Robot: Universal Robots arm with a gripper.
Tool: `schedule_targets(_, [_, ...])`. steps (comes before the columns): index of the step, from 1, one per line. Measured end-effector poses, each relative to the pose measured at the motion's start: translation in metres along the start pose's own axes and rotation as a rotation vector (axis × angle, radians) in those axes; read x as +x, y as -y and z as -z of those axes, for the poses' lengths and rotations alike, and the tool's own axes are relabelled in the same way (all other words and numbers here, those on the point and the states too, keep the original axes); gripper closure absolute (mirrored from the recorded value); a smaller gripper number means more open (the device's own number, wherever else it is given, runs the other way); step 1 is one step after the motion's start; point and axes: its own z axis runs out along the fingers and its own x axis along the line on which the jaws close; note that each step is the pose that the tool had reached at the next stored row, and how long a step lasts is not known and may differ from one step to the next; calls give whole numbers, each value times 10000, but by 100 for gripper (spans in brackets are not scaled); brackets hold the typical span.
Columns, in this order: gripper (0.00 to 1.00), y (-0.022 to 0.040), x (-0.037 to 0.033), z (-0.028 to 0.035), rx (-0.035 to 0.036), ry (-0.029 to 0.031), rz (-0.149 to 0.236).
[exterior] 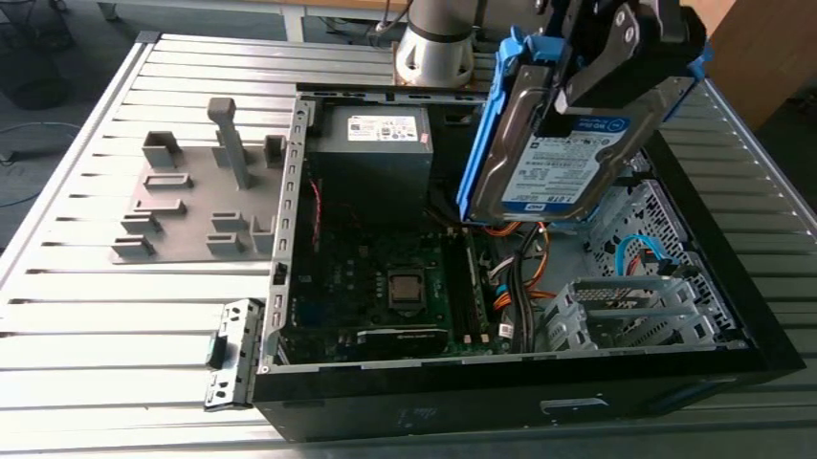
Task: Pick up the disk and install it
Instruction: 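Pick up the disk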
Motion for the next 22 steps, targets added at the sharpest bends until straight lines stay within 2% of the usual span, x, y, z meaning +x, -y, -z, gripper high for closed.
schedule_targets(7, [64, 51, 133, -77, -19, 0, -1])
schedule_targets(16, [64, 92, 413, -115, -22, 2, -2])
schedule_targets(22, [64, 204, 512, -155, -35, -2, -3])
